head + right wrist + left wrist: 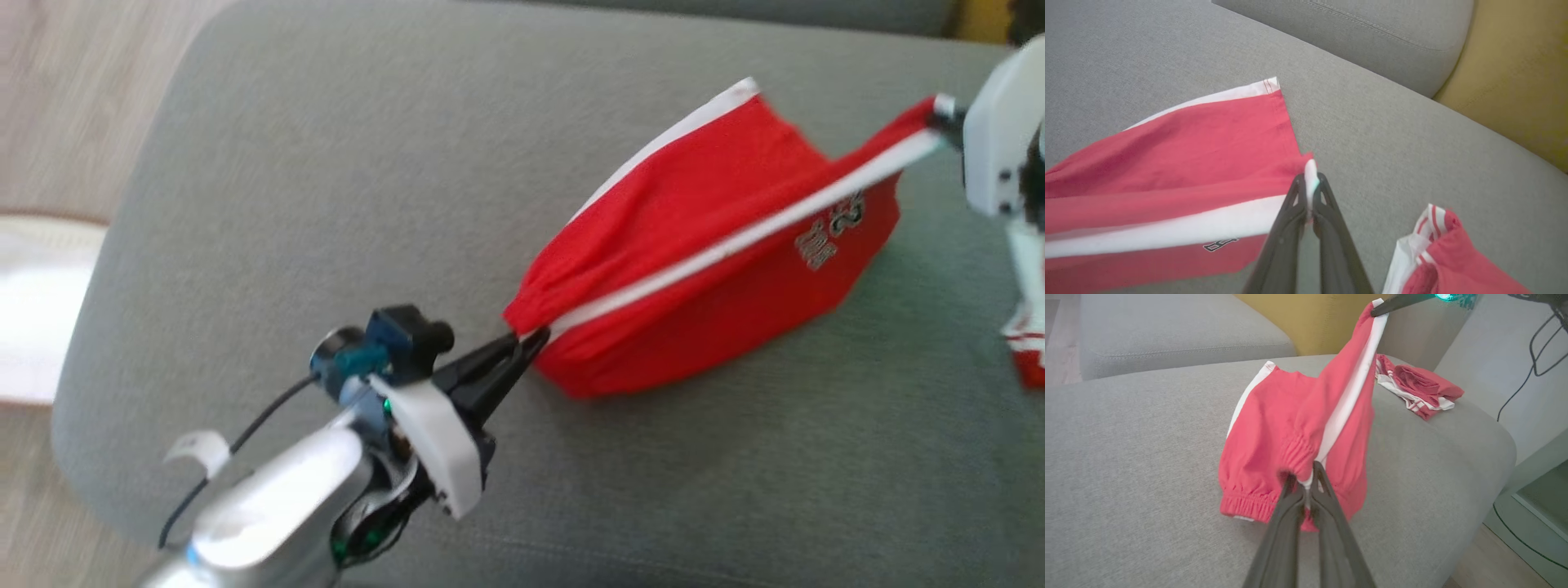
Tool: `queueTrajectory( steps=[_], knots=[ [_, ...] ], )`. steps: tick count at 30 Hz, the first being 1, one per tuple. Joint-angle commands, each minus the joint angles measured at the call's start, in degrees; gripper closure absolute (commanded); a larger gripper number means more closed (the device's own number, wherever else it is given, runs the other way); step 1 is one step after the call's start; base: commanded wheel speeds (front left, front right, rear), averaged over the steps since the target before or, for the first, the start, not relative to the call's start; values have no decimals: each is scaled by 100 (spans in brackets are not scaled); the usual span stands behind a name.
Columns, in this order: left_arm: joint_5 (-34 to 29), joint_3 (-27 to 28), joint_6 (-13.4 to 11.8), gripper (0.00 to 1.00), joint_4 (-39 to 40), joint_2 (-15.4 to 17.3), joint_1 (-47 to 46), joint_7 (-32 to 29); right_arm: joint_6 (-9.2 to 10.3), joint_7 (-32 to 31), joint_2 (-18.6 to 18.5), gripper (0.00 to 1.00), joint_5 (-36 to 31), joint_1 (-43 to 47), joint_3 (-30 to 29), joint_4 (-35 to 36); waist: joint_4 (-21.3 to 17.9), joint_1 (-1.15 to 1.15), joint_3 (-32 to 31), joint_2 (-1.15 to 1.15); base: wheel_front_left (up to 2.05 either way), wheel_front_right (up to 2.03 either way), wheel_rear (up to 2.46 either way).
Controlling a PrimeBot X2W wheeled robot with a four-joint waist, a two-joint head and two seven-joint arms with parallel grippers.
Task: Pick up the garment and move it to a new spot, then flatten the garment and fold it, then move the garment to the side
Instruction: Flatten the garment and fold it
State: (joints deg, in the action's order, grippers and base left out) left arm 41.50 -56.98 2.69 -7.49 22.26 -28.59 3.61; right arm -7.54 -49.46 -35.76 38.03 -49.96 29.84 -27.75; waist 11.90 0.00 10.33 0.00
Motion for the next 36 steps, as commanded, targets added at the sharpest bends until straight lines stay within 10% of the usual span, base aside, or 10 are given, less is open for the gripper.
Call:
queueTrajectory(
  steps=[1, 23, 24, 25, 26, 28, 29, 31, 36],
  knots=[
    [42, 258, 42, 100, 54, 15, -369, 74, 5, -7, -9, 100, -130, -257, -95, 56, 333, 0, 351, 0, 0, 0, 0],
    [136, -98, 456, 100, -1937, -1098, -1460, 751, 5, 745, 527, 100, -950, -1669, 371, -1372, 1004, 0, 1358, 0, 0, 0, 0],
    [146, -122, 460, 100, -1997, -1118, -1492, 776, 5, 829, 534, 84, -968, -1706, 397, -1419, 1003, 0, 1375, 0, 0, 0, 0],
    [155, -144, 464, 100, -2055, -1133, -1524, 800, 5, 923, 538, 31, -998, -1740, 431, -1466, 1000, 0, 1390, 0, 0, 0, 0],
    [163, -163, 467, 100, -2116, -1143, -1554, 822, 5, 1009, 548, 0, -1019, -1769, 459, -1522, 994, 0, 1401, 0, 0, 0, 0],
    [175, -177, 470, 30, -2239, -1158, -1603, 874, 5, 1206, 593, 0, -1022, -1812, 530, -1592, 973, 0, 1409, 0, 0, 0, 0],
    [180, -183, 471, 20, -2296, -1160, -1620, 900, 5, 1336, 618, 0, -1005, -1829, 549, -1619, 952, 0, 1404, 0, 0, 0, 0],
    [171, -197, 473, 2, -2402, -1151, -1648, 947, 5, 1626, 641, 0, -995, -1860, 595, -1673, 907, 0, 1384, 0, 0, 0, 0],
    [147, -111, 468, 0, -2650, -1089, -1614, 1053, 5, 2434, 696, 0, -929, -1849, 681, -1803, 722, 0, 1207, 0, 0, 0, 0]
  ],
)
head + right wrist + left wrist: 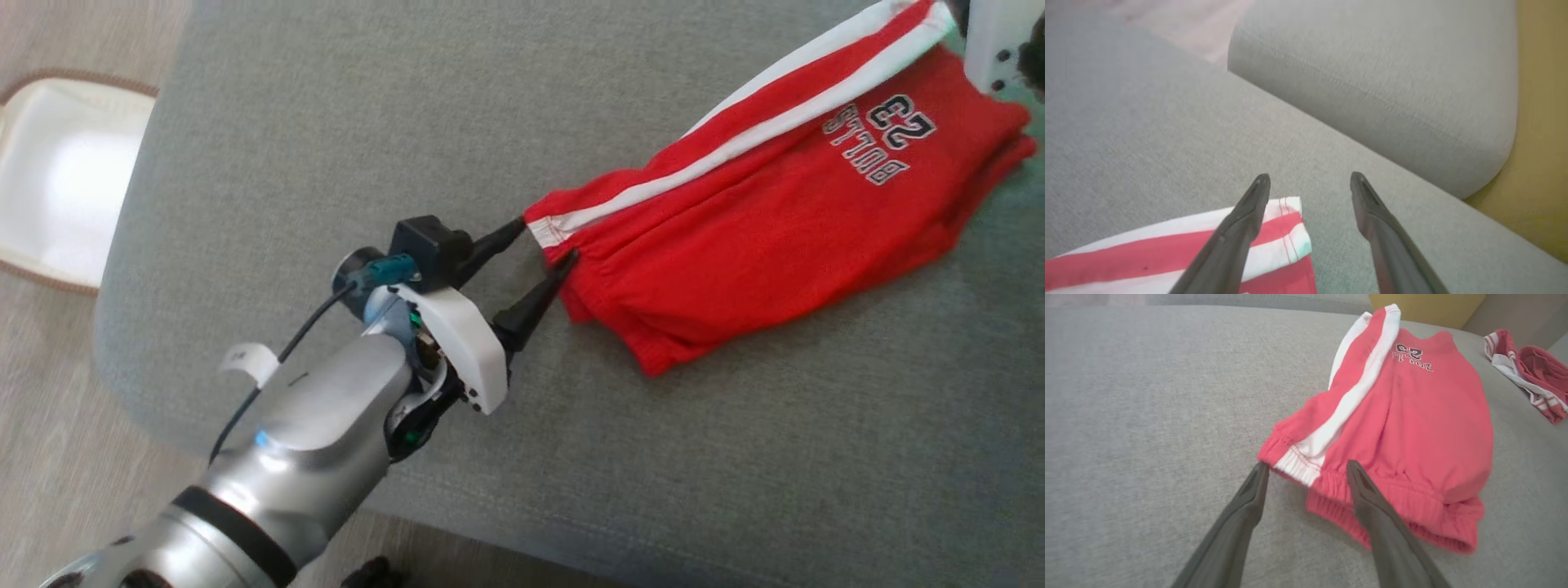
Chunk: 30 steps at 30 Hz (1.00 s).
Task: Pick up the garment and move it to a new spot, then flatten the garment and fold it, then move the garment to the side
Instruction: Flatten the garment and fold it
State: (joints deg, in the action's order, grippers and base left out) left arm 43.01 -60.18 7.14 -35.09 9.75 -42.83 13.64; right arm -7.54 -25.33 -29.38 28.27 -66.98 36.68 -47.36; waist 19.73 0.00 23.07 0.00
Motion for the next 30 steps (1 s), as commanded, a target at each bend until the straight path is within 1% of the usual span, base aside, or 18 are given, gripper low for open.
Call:
queueTrajectory(
  steps=[1, 3, 4, 6, 9, 13, 15, 17, 20, 23, 25, 26, 30],
  knots=[
    [0, 252, 1, 0, 79, 182, -167, 66, 5, 222, 89, 0, 88, -109, 2, 151, -110, 0, -131, 0, 0, 0, 0],
    [10, 380, -79, 0, 55, 234, -108, 96, 5, 659, 151, 0, 192, -18, -46, 145, -219, 0, -260, 0, 0, 0, 0],
    [7, 552, -200, 0, 74, 319, -28, 117, 5, 1084, 243, 0, 296, 130, -46, 190, -357, 0, -412, 0, 0, 0, 0],
    [26, 766, -327, 0, 140, 406, 78, 128, 5, 1476, 306, 0, 397, 309, -23, 280, -494, 0, -559, 0, 0, 0, 0],
    [25, 1275, -552, 0, 466, 521, 297, 133, 5, 2095, 385, 0, 518, 625, -101, 392, -712, 0, -793, 0, 0, 0, 0],
    [-215, 2146, -927, 0, 1135, 634, 719, 134, 5, 2915, 469, 0, 499, 1122, -291, 519, -989, 0, -1085, 0, 0, 0, 0],
    [-331, 2692, -1089, 0, 1512, 586, 1020, 134, 5, 3264, 564, 0, 490, 1404, -457, 570, -1122, 0, -1218, 0, 0, 0, 0],
    [-487, 3238, -1176, 0, 1889, 488, 1345, 135, 5, 3581, 643, 0, 401, 1686, -617, 644, -1245, 0, -1322, 0, 0, 0, 0],
    [-839, 3911, -1212, 0, 2326, 311, 1824, 135, 5, 3861, 790, 0, 217, 2144, -899, 804, -1419, 0, -1485, 0, 0, 0, 0],
    [-1137, 4423, -1122, 0, 2617, 72, 2264, 135, 5, 3981, 952, 0, -55, 2652, -1198, 1065, -1579, 0, -1635, 0, 0, 0, 0],
    [-1350, 4643, -1033, 0, 2712, -61, 2530, 135, 5, 4010, 1069, 0, -267, 3010, -1373, 1277, -1677, 0, -1727, 0, 0, 0, 0],
    [-1350, 4643, -1033, 0, 2712, -61, 2530, 135, 5, 4010, 1069, 0, -267, 3010, -1373, 1277, -1677, 0, -1727, 0, 0, 0, 0],
    [-1764, 4900, -806, 0, 2796, -292, 2993, 135, 5, 4028, 1384, 0, -622, 3718, -1877, 1707, -1826, 0, -1885, 0, 0, 0, 0]
  ],
)
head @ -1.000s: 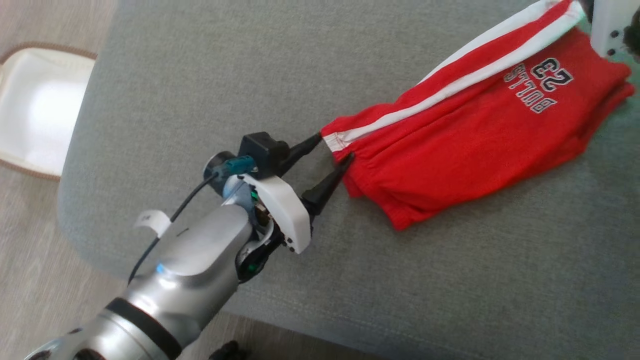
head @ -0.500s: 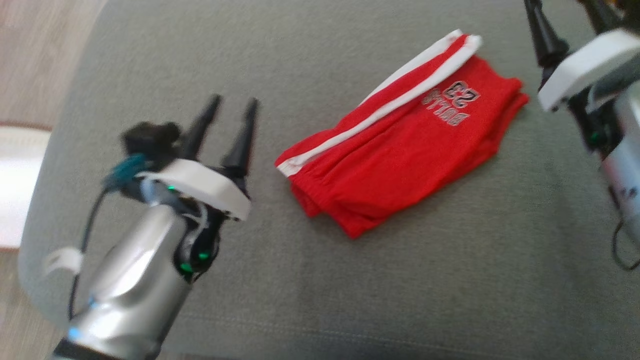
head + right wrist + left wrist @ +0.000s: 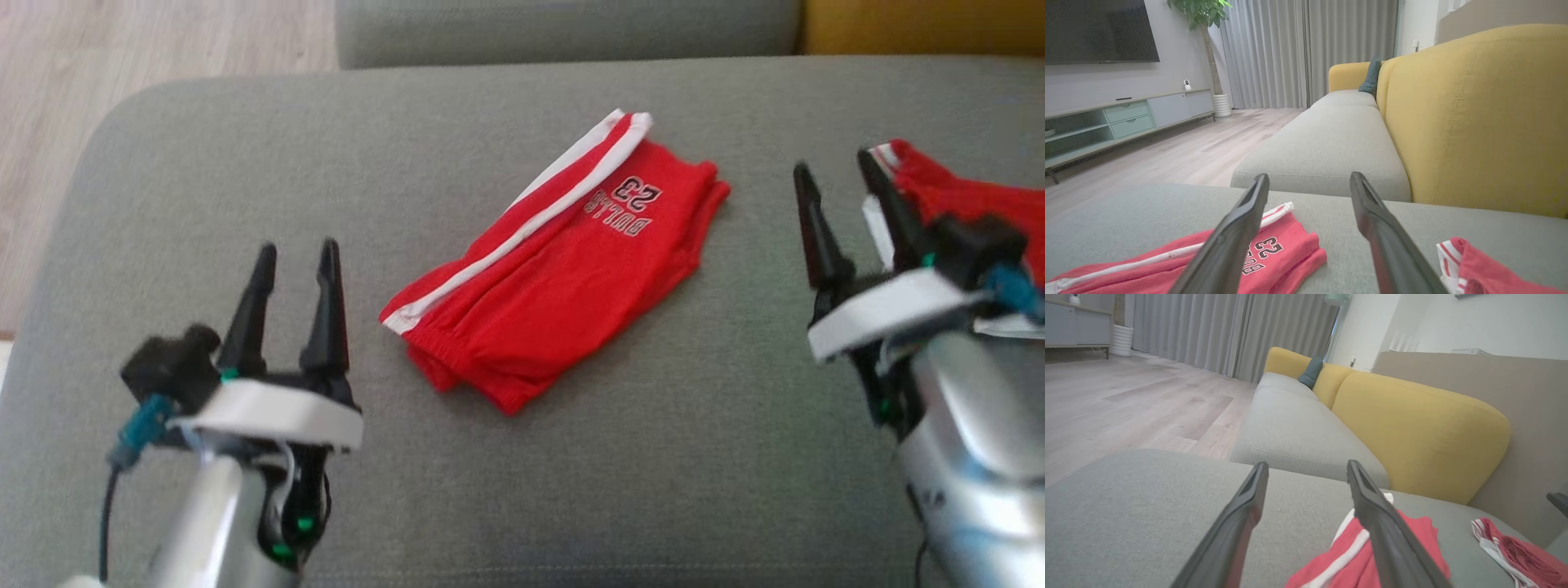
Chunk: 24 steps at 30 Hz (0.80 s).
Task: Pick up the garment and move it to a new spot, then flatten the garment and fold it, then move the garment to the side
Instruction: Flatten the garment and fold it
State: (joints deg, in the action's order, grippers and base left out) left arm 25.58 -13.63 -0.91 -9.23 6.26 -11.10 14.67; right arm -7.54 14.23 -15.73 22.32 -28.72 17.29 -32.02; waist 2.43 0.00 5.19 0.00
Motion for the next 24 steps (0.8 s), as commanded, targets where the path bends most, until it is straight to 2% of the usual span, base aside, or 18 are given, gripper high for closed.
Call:
queueTrajectory(
  steps=[1, 4, 12, 18, 24],
  knots=[
    [-106, 285, 50, 0, 212, 2, -68, 32, 5, 73, 102, 0, -125, 65, -74, 294, -122, 0, -127, 0, 0, 0, 0],
    [-363, 360, 208, 0, 208, -129, 213, 32, 5, 74, 370, 0, -375, 577, -423, 619, -179, 0, -186, 0, 0, 0, 0],
    [-842, 569, 413, 0, 347, -315, 649, 32, 5, 76, 911, 0, -898, 1489, -990, 1115, -218, 0, -210, 0, 0, 0, 0],
    [-832, 566, 490, 0, 361, -335, 597, 32, 5, -45, 1035, 0, -1090, 1549, -1147, 1211, -117, 0, -105, 0, 0, 0, 0],
    [-727, 429, 476, 0, 318, -336, 454, 32, 5, -785, 1193, 0, -671, 1248, -1388, 997, 145, 0, 122, 0, 0, 0, 0]
  ],
)
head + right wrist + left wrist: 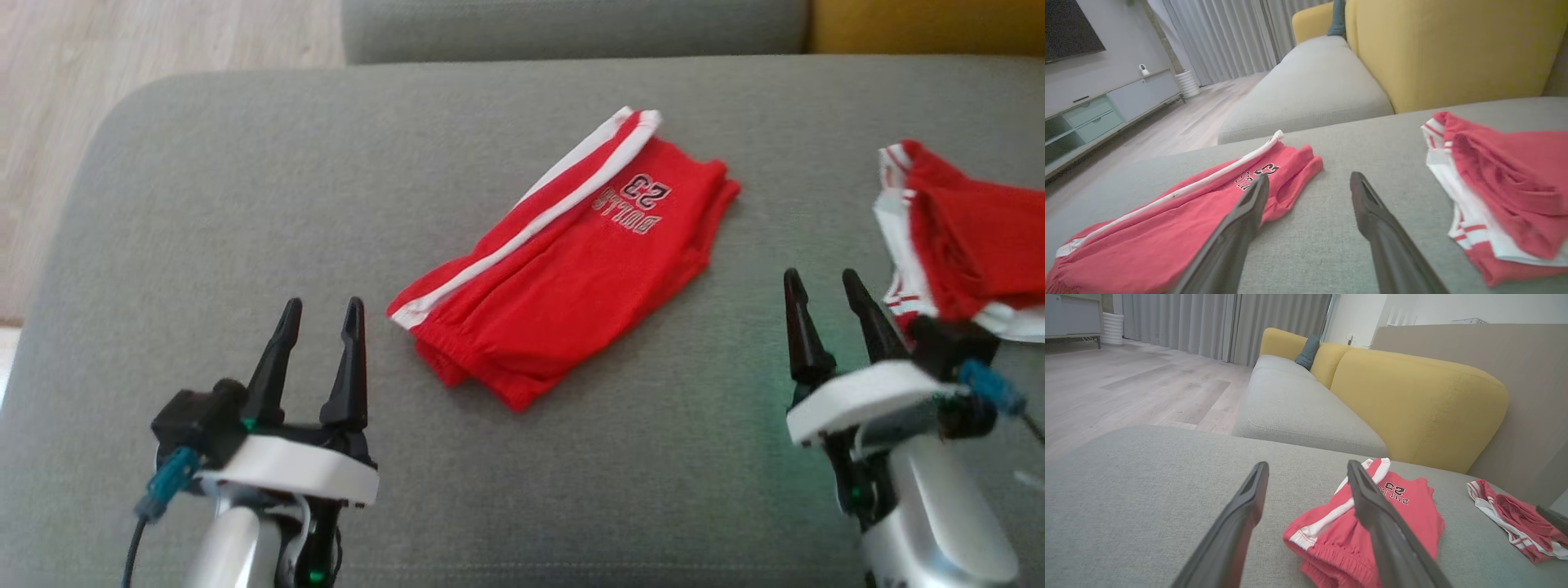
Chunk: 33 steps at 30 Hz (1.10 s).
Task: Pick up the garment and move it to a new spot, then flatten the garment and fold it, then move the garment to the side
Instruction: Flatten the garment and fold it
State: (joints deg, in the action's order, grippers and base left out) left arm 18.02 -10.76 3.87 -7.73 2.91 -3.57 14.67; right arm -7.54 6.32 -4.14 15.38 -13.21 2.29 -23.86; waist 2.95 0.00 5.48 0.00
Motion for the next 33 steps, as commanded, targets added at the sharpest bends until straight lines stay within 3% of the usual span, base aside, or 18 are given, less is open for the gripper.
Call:
queueTrajectory(
  steps=[1, 9, 17, 23, 33],
  knots=[
    [45, 107, -4, 0, 151, -2, -317, 32, 5, -132, 57, 0, 151, -389, 61, 136, 154, 0, 148, 0, 0, 0, 0],
    [160, -126, 5, 0, 23, -2, -513, 32, 5, -1186, 122, 0, 938, -1223, -710, -670, 740, 0, 604, 0, 0, 0, 0],
    [235, -297, -7, 0, -57, -2, -662, 32, 5, -1608, 124, 0, 1417, -2010, -1165, -1564, 1175, 0, 850, 0, 0, 0, 0],
    [279, -428, -49, 0, -45, -2, -759, 33, 5, -1730, 125, 0, 1062, -2535, -1776, -2400, 1426, 0, 957, 0, 0, 0, 0],
    [361, -508, -88, 0, -3, -3, -856, 33, 5, -1858, 125, 0, -62, -3340, -2879, -3488, 1629, 0, 1146, 0, 0, 0, 0]
  ],
)
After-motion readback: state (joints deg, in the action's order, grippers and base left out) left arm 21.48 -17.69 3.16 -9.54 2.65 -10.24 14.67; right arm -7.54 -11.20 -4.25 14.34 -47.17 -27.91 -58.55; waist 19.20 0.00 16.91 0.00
